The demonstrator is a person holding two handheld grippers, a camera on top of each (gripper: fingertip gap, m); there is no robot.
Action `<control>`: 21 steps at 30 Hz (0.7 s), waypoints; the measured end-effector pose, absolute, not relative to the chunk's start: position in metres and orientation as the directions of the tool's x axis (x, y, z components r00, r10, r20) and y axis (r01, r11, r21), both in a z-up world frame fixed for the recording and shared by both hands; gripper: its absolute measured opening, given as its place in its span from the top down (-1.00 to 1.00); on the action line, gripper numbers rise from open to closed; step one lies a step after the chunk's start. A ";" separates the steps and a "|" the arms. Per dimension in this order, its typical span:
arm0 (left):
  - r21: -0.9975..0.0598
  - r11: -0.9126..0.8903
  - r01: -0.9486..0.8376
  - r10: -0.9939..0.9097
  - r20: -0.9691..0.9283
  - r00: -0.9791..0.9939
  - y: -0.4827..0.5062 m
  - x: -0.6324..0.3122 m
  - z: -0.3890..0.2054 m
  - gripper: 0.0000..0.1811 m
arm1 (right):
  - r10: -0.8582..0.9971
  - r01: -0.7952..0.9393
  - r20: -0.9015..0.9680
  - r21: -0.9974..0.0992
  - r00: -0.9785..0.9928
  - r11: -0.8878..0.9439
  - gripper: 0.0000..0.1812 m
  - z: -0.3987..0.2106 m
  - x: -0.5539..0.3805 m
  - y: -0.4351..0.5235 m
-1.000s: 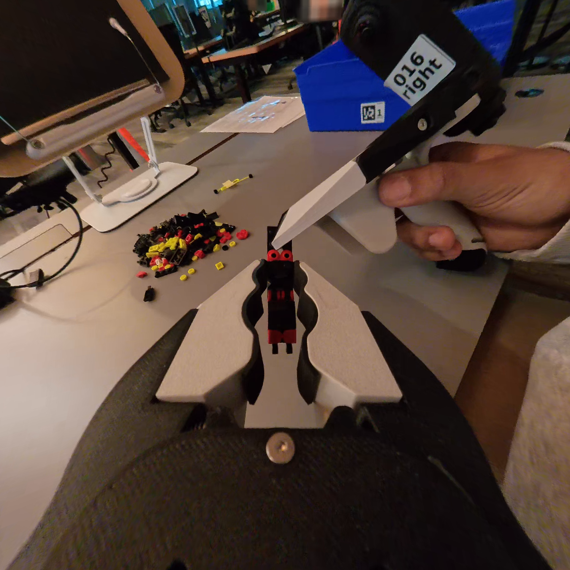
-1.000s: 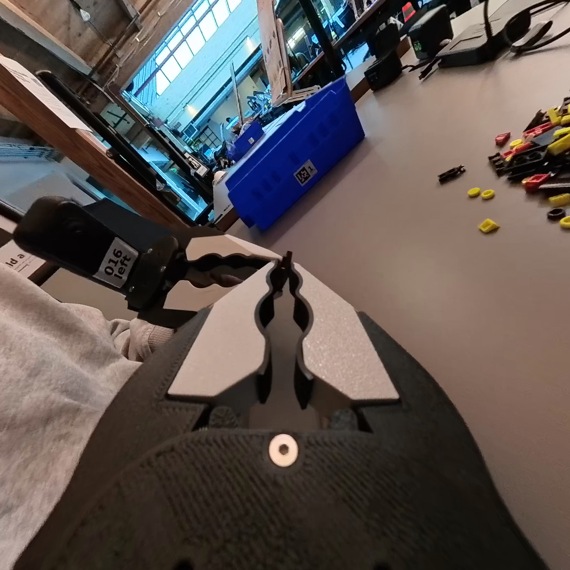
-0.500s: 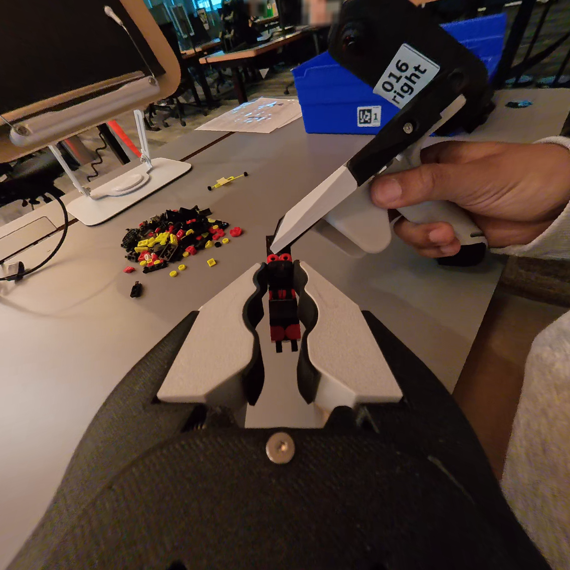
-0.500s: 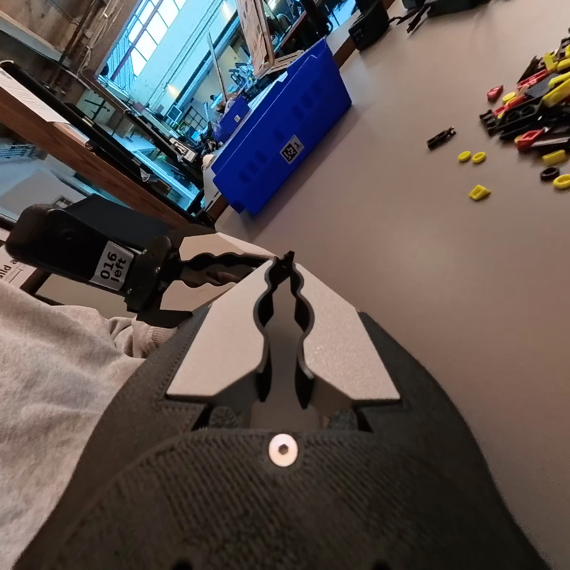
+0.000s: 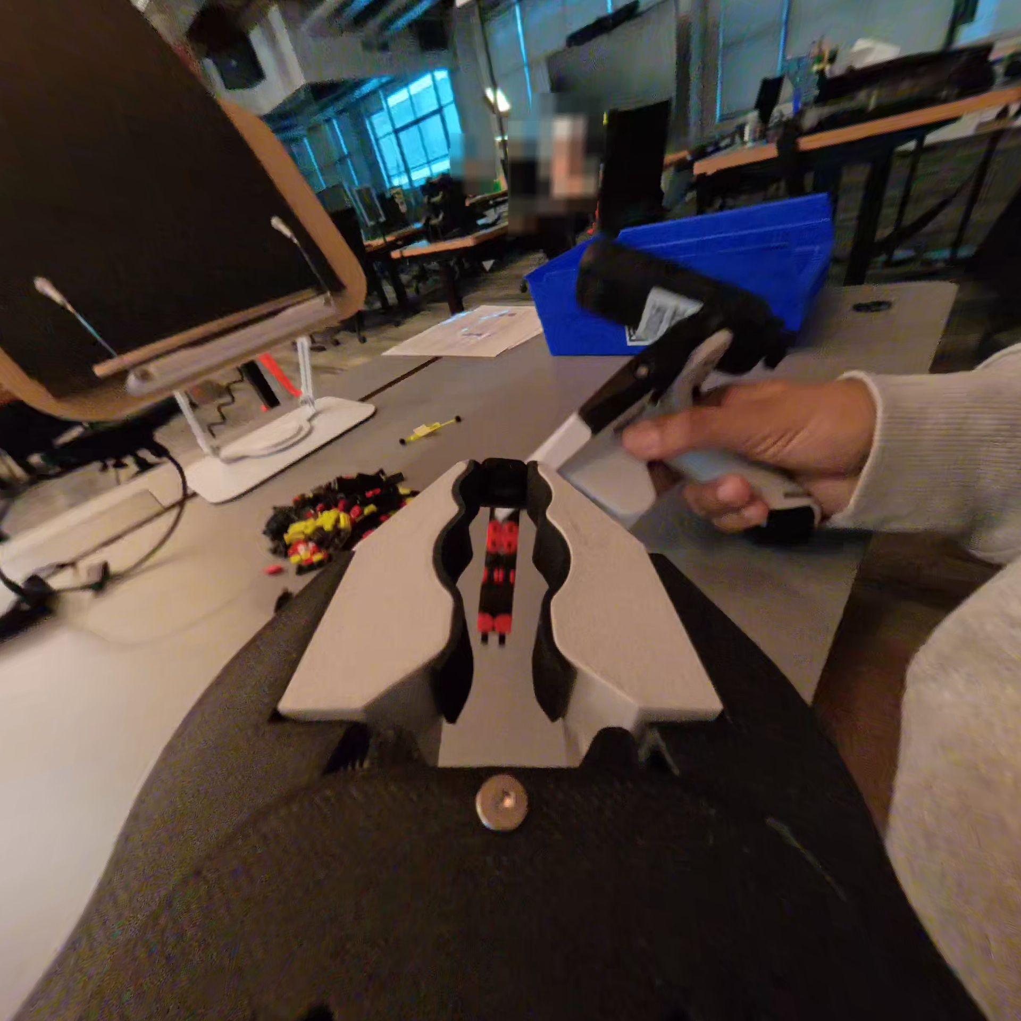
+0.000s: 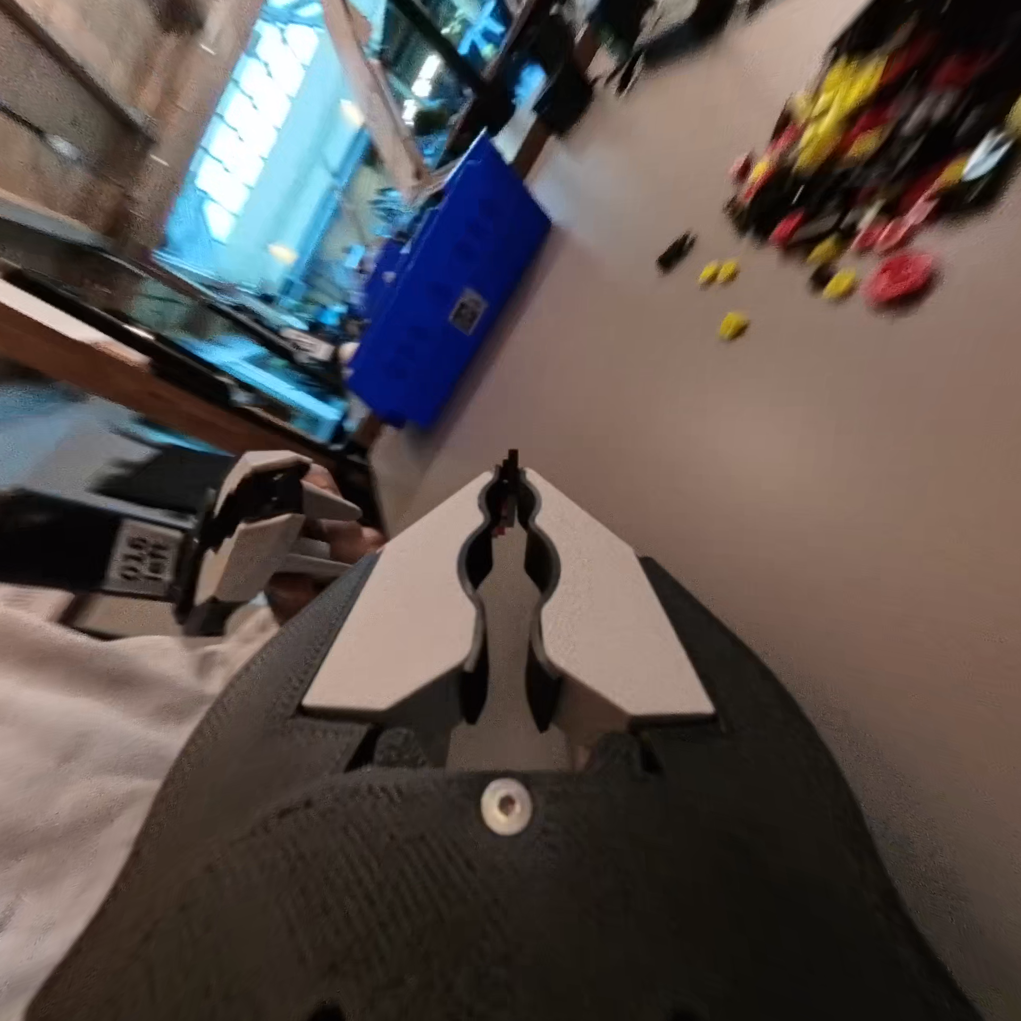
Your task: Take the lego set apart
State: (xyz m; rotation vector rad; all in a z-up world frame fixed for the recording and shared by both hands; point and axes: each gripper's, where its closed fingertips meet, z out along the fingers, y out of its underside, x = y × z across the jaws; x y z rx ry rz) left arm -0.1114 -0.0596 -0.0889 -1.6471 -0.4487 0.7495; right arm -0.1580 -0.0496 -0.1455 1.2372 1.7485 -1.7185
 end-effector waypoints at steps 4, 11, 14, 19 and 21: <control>-0.994 -0.112 0.005 0.665 -0.072 0.743 -0.071 -0.121 -0.087 0.82 | 0.411 0.721 -0.692 -0.684 -0.593 -0.111 0.98 -0.143 -0.168 -0.043; -0.974 -0.145 0.175 0.679 0.031 0.733 -0.088 -0.138 -0.116 0.82 | 0.304 0.752 -0.777 -0.621 -0.552 -0.220 0.99 -0.132 -0.172 -0.035; -0.972 -0.120 0.202 0.670 0.070 0.739 -0.093 -0.141 -0.120 0.82 | 0.312 0.768 -0.781 -0.610 -0.541 -0.196 0.99 -0.138 -0.170 -0.035; -0.960 -0.135 0.246 0.664 0.096 0.741 -0.094 -0.144 -0.132 0.82 | 0.348 0.815 -0.800 -0.561 -0.489 -0.146 0.98 -0.159 -0.168 -0.034; -0.958 -0.133 0.252 0.652 0.107 0.750 -0.092 -0.143 -0.134 0.82 | 0.380 0.837 -0.798 -0.538 -0.467 -0.099 0.98 -0.172 -0.165 -0.034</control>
